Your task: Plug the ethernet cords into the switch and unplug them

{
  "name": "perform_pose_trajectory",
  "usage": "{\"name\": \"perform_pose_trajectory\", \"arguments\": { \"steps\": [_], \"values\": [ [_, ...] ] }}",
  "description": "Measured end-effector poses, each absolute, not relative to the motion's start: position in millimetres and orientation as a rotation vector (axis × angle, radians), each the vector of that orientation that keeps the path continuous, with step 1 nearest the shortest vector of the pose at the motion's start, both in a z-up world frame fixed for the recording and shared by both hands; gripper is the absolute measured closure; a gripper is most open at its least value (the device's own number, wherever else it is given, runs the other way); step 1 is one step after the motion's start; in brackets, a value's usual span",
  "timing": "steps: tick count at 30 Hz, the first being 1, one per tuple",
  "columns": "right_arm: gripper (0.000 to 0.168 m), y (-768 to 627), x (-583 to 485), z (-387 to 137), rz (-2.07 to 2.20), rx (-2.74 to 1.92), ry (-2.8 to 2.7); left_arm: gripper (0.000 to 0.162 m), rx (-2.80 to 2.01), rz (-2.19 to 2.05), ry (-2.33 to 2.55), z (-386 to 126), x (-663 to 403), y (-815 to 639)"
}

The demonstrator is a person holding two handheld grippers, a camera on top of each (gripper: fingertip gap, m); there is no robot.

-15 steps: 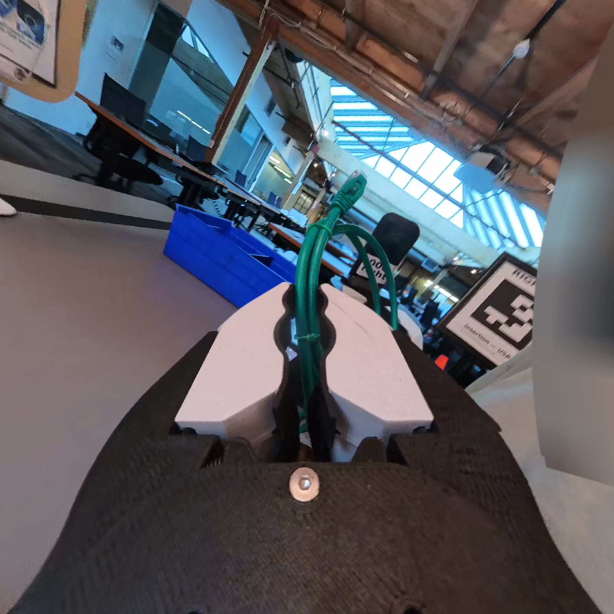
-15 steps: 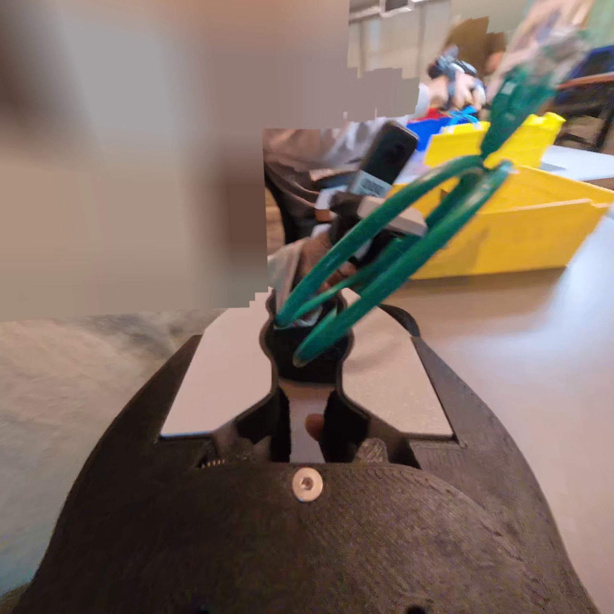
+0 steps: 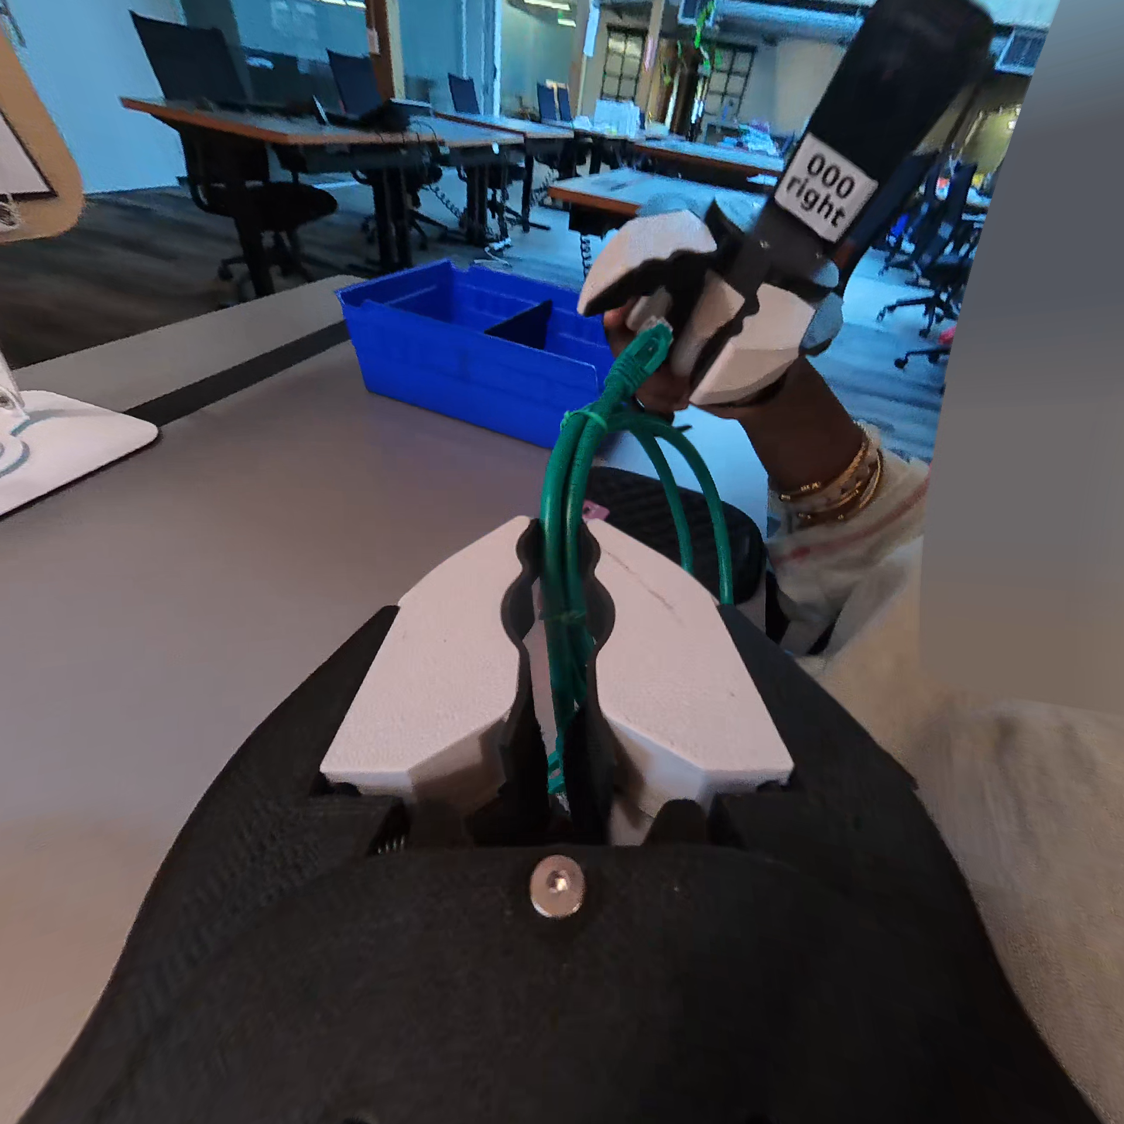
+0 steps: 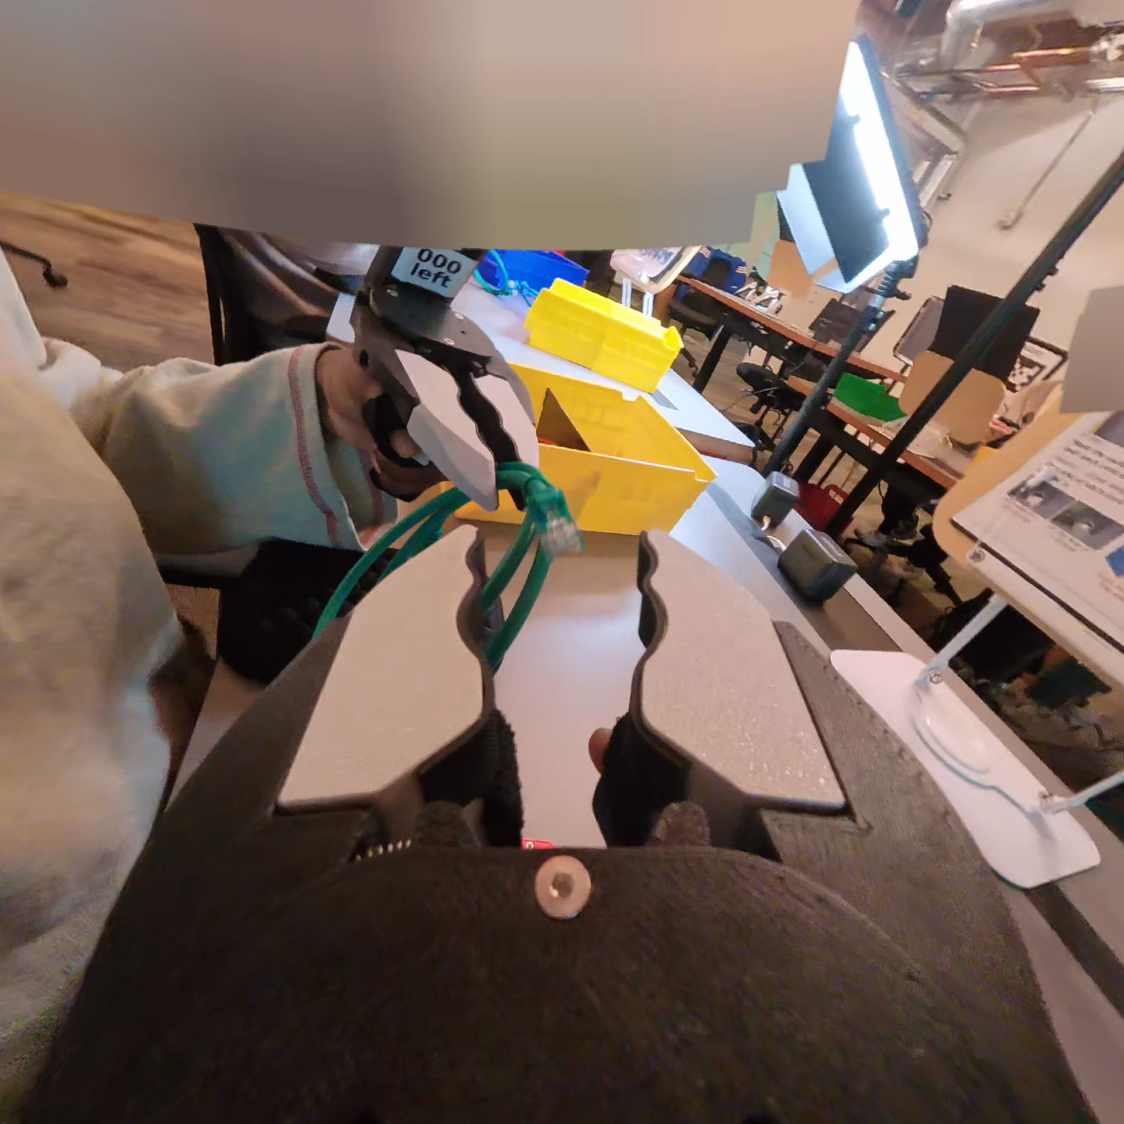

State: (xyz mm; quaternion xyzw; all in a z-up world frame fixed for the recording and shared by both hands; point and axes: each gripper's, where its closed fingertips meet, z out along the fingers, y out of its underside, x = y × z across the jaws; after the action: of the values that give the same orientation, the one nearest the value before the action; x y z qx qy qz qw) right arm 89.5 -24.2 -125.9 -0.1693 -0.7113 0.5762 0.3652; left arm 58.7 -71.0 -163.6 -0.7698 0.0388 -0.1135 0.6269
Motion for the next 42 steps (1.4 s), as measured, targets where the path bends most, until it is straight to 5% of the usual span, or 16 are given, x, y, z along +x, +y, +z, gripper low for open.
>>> {"name": "perform_pose_trajectory", "arguments": {
  "steps": [5, 8, 10, 13, 16, 19, 23, 30, 33, 42],
  "values": [
    [0.155, -38, 94, -135, 1.394, -0.296, -1.934, 0.15, -1.801, -0.286, 0.128, -171, 67, -73],
    [0.155, -43, 99, -133, 1.398, -0.25, -1.933, 0.149, -1.743, -0.263, 0.188, -166, 70, -76],
    [0.156, -45, 102, -133, 1.443, -0.239, -1.929, 0.127, -1.654, -0.175, 0.19, -156, 64, -74],
    [0.155, -50, 102, -140, 1.508, -0.242, -1.949, 0.122, -1.555, -0.098, 0.321, -140, 76, -71],
    [0.156, -56, 100, -146, 1.53, -0.239, -1.967, 0.125, -1.614, -0.072, 0.468, -145, 92, -61],
    [0.156, -61, 99, -148, 1.54, -0.234, -1.972, 0.15, -1.666, -0.046, 0.577, -157, 100, -53],
    [0.156, -56, 103, -147, 1.572, -0.234, -1.949, 0.155, -1.673, -0.056, 0.566, -160, 99, -54],
    [0.156, -54, 114, -150, 1.581, -0.213, -1.945, 0.155, -1.679, -0.052, 0.618, -163, 108, -58],
    [0.156, -55, 120, -150, 1.599, -0.22, -1.947, 0.133, -1.656, -0.008, 0.635, -163, 114, -51],
    [0.156, -50, 116, -162, 1.672, -0.305, -1.943, 0.151, -1.65, -0.084, 0.613, -175, 120, -39]
  ]
}}
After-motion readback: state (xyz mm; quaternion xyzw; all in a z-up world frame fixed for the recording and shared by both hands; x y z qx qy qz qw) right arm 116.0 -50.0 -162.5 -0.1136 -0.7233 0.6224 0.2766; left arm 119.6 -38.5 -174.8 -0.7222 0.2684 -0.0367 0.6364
